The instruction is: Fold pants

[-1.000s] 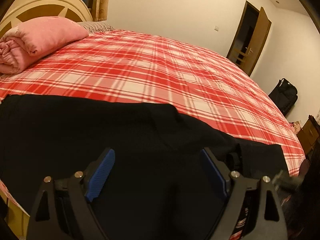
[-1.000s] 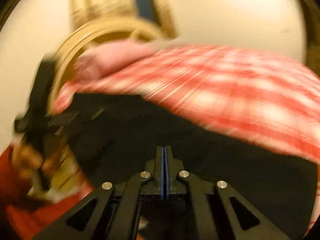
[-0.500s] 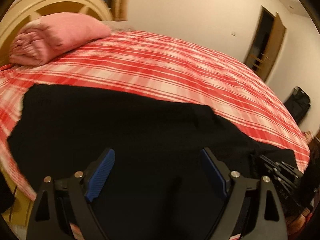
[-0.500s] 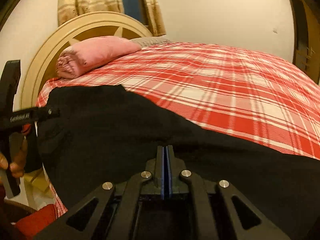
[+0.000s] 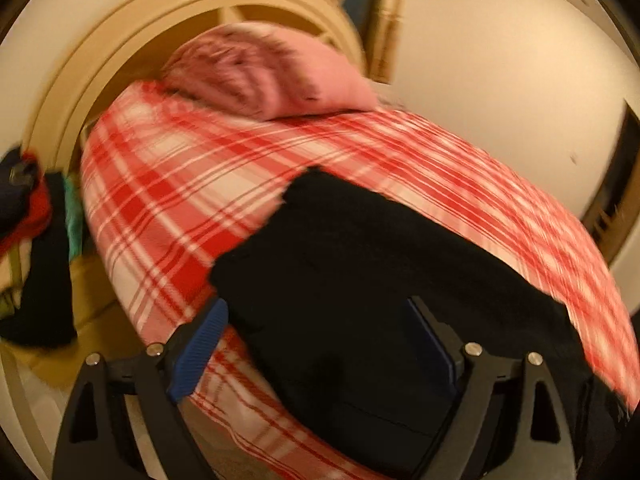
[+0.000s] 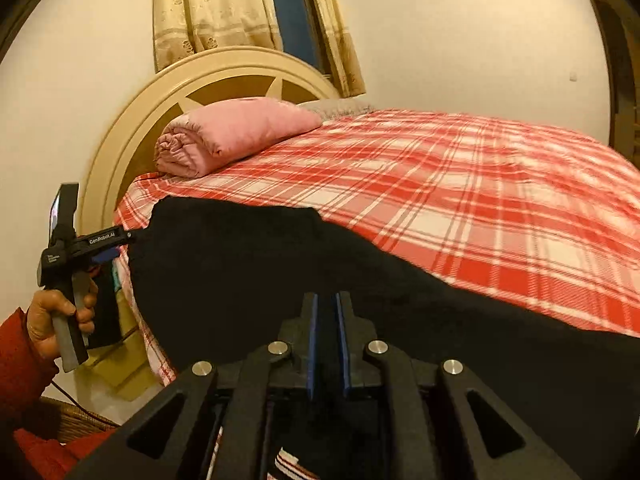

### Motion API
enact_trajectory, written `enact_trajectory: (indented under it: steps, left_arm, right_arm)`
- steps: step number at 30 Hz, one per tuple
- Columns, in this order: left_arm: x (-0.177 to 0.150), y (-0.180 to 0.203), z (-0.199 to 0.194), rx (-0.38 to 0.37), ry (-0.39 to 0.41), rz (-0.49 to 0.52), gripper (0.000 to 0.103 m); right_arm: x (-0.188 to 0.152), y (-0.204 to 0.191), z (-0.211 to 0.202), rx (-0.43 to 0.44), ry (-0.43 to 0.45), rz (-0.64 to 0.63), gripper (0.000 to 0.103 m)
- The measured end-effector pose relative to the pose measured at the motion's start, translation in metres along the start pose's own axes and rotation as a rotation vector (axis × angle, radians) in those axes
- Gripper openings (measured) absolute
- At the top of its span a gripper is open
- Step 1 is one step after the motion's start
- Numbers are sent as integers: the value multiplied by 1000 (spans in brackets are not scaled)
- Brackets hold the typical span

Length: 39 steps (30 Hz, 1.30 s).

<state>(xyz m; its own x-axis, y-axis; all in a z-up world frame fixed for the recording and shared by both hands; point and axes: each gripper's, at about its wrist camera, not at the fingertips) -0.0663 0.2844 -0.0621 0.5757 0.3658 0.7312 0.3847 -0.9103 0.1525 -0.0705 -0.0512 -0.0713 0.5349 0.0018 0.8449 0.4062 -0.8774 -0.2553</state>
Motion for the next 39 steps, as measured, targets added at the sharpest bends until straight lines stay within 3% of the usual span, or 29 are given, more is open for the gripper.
enact_trajectory:
  steps: [5,8,10,13,16,18,21,23,25,31,35,39]
  left_arm:
    - [-9,-21,23,-29,-88,-134,91]
    - [-10,-27,42,0,-119,-166,91]
    - [-9,-33,52,-38,-148,-224,91]
    - [-3,-39,55,-71,-123,-275,91]
    - [-4,-38,63,-71,-155,-319,90]
    - [-6,-33,59,-70,-163,-312,85]
    - [-9,-33,52,-69,-160,-318,65]
    - [-7,-39,51,-104,-165,-341,46]
    - [-6,-43,48,-146,-171,-353,34]
    - [10,-11,12,-178,-54,-217,28]
    - [23,43,-41,-292,63,-18,27]
    - [13,105,-95,-432,151,205,27]
  right_arm:
    - [2,0,-3,-8,-1,30,10]
    - [1,1,3,-10,-28,37,10]
    - [0,2,2,-16,-32,43,10]
    - [0,7,-2,-22,-25,70,10]
    - [2,12,-8,-28,-8,96,10]
    - [4,15,-13,-36,6,110,10]
    - [6,22,-22,-58,31,144,10]
    - [8,35,-35,-84,64,199,10]
    - [9,48,-50,-107,95,251,10]
    - [3,87,-96,-227,164,347,11]
    - [-4,110,-119,-277,181,401,11]
    - [-13,130,-138,-304,182,448,11]
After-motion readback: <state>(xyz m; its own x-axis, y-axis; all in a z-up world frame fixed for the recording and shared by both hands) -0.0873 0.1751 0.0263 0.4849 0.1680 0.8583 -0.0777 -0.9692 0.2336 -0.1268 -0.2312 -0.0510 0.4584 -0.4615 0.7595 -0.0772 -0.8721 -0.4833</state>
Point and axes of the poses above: each gripper's, at about its wrist camera, not at the fingertips, and z roughly the way its jaws point, y to its right, x to its top, and after that the axes turned 9 degrees about x, right-handed
